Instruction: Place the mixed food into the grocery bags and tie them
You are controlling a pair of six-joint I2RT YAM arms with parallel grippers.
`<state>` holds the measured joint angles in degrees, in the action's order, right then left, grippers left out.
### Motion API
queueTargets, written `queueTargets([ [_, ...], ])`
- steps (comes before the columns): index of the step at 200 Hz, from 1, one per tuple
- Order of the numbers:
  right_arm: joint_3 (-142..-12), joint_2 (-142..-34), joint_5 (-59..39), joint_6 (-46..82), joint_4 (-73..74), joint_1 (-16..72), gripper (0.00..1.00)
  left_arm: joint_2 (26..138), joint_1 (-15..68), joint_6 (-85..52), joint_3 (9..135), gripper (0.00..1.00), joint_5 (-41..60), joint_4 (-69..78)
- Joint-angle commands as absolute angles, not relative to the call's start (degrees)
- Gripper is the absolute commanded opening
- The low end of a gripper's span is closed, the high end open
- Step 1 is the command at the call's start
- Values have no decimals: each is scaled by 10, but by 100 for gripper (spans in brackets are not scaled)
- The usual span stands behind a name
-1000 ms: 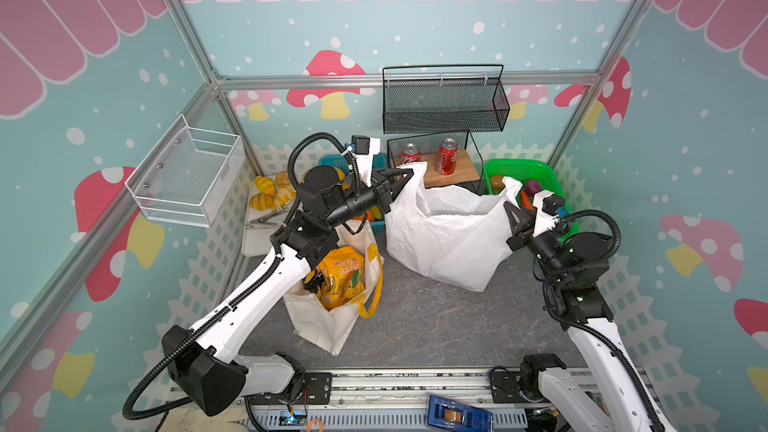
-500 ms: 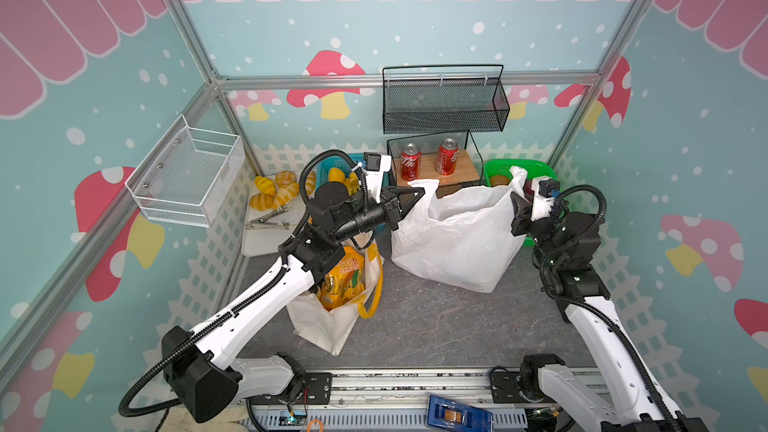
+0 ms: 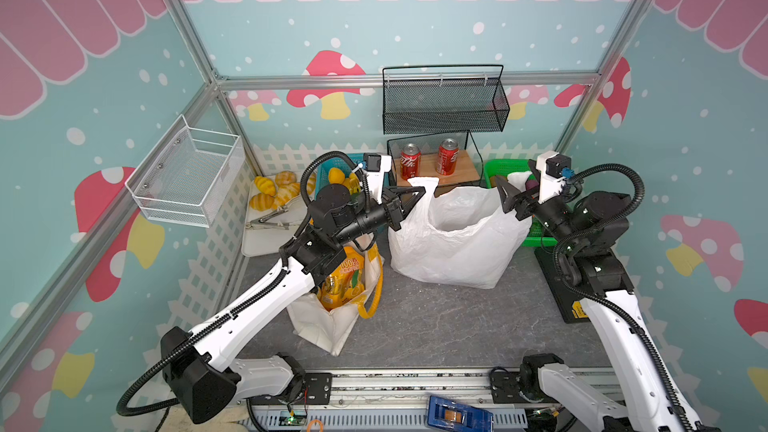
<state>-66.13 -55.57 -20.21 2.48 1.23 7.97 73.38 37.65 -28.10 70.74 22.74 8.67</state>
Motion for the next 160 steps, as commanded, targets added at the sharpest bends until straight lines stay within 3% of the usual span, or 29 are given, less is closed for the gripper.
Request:
queueTargets([
  [1,-703,-574,-250,-18,-13,129,86,729,381,-284,702,0,215,89],
  [38,-672,-584,-280,-57,-11,240,88,731,381,-279,710,0,208,76],
  [106,-496,-613,-413,-14,183,267,87,733,382,-279,720,0,209,67],
  [122,-471,-623,-424,0,234,268,79,734,382,-279,721,0,209,65],
  [139,-457,-638,-422,3,261,268,62,733,382,-277,722,0,210,63],
  [160,-447,-658,-416,4,275,268,48,732,382,-276,723,0,213,63],
])
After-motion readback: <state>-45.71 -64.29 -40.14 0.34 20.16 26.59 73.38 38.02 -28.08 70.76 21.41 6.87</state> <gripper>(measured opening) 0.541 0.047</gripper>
